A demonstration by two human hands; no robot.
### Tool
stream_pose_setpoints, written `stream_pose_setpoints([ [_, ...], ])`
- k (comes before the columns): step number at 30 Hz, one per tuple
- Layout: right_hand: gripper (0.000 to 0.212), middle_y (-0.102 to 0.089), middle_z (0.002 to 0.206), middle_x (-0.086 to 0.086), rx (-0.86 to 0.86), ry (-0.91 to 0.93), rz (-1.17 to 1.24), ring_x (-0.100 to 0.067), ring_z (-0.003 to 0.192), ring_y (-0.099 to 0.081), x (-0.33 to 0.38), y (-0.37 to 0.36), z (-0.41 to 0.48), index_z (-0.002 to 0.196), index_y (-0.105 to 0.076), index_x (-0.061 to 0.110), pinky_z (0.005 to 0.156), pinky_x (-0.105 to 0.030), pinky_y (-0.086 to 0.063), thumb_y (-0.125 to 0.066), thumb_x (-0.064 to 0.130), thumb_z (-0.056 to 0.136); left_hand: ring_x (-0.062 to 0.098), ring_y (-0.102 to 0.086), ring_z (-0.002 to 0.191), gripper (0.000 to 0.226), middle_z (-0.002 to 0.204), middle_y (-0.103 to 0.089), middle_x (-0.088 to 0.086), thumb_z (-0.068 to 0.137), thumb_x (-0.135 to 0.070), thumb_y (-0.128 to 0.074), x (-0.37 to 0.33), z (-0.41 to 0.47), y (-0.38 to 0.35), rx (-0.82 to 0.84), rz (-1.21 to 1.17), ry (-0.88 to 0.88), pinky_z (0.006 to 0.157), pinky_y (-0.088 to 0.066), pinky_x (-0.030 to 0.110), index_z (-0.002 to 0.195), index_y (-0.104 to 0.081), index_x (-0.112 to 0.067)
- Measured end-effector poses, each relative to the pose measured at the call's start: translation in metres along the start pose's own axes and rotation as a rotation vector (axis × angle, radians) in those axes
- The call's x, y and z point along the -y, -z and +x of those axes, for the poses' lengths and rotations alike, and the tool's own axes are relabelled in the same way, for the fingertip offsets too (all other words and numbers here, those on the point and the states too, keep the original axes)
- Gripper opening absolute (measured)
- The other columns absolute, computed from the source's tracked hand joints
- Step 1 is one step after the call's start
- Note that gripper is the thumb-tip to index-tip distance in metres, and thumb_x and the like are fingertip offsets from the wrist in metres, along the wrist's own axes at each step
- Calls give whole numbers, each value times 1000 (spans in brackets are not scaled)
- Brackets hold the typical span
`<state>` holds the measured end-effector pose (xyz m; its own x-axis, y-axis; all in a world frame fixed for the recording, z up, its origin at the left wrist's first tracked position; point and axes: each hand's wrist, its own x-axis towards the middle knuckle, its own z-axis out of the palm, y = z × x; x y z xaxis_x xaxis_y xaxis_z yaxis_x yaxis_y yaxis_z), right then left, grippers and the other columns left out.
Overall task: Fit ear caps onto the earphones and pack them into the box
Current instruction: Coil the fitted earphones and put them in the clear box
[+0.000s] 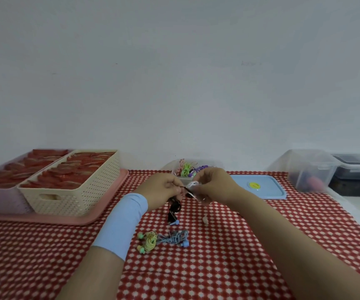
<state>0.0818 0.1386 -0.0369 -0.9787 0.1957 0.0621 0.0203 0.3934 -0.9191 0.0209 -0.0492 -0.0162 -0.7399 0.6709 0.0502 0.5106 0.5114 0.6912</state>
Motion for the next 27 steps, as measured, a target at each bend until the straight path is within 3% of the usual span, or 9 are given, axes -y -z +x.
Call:
stream_pose_setpoints([
  [4, 8, -76, 85, -22, 120, -30, -125, -28, 64, -72, 2, -18, 2, 99, -66, 2, 72, -46, -64, -69, 7, 94, 3, -70, 87, 13, 83, -76, -5, 96, -11, -58, 10, -4, -3, 5, -97, -18, 83, -47, 14, 91, -69, -17],
  [7, 6, -73, 79, -13, 75, -109, -39, -10, 53, -64, 4, -23, 5, 96, -69, 6, 52, -23, -53, -71, 11, 94, 0, -69, 85, 14, 81, -75, -8, 96, -11, -58, 15, -5, 0, 9, -92, -21, 80, -44, 7, 93, -70, -18],
  [9, 8, -69, 75, -8, 23, -162, 84, -5, 46, -58, 8, -23, 4, 97, -71, 5, 42, -16, -40, -74, 11, 92, 3, -69, 85, 16, 82, -74, -6, 98, -8, -54, 18, -6, 3, 32, -92, -12, 82, -48, 14, 94, -67, -18],
  [11, 11, -69, 77, -10, -14, -198, 152, -9, 47, -64, 10, -21, 2, 99, -70, 3, 38, -16, -41, -75, 7, 91, 8, -68, 85, 21, 88, -74, -2, 99, -5, -49, 22, -5, 6, 28, -76, 7, 82, -51, 23, 94, -63, -21],
  [16, 17, -75, 74, 1, -7, -104, -166, -9, 63, -69, 8, -25, -1, 84, -70, 16, 53, -16, -51, -86, 21, 80, 21, -62, 71, 34, 101, -69, 6, 98, 0, -43, 27, 0, 15, -97, 16, 105, 78, -55, 40, 81, -54, -28],
  [19, 7, -75, 81, -6, -26, -124, -4, -12, 63, -67, 6, -21, 1, 90, -70, 12, 53, -19, -49, -78, 11, 88, 21, -62, 102, 38, 125, -62, 2, 95, 4, -42, 24, -4, 21, -26, 188, 225, 87, -47, 30, 92, -62, -29],
  [22, 10, -77, 88, -14, 21, -126, 159, -19, 67, -67, 8, -11, -1, 99, -73, 9, 57, -26, -50, -75, 12, 91, 19, -42, 134, 42, 145, -49, -4, 96, -8, -44, 13, -9, 27, -77, 383, 285, 105, -34, 31, 125, -60, -34],
  [24, 12, -75, 86, -15, 27, -97, 200, -21, 69, -65, 10, -5, -3, 100, -73, 6, 58, -26, -50, -76, 11, 89, 18, -43, 132, 43, 144, -50, -5, 97, -14, -44, 0, -6, 27, -142, 352, 184, 106, -35, 34, 132, -56, -34],
  [27, 13, -76, 88, -18, 51, -54, 262, -23, 75, -68, 10, 7, -6, 100, -75, -1, 66, -29, -58, -75, 3, 88, 10, -53, 118, 36, 133, -58, -8, 96, -31, -54, -23, 4, 11, -27, 108, 37, 96, -37, 26, 132, -57, -33],
])
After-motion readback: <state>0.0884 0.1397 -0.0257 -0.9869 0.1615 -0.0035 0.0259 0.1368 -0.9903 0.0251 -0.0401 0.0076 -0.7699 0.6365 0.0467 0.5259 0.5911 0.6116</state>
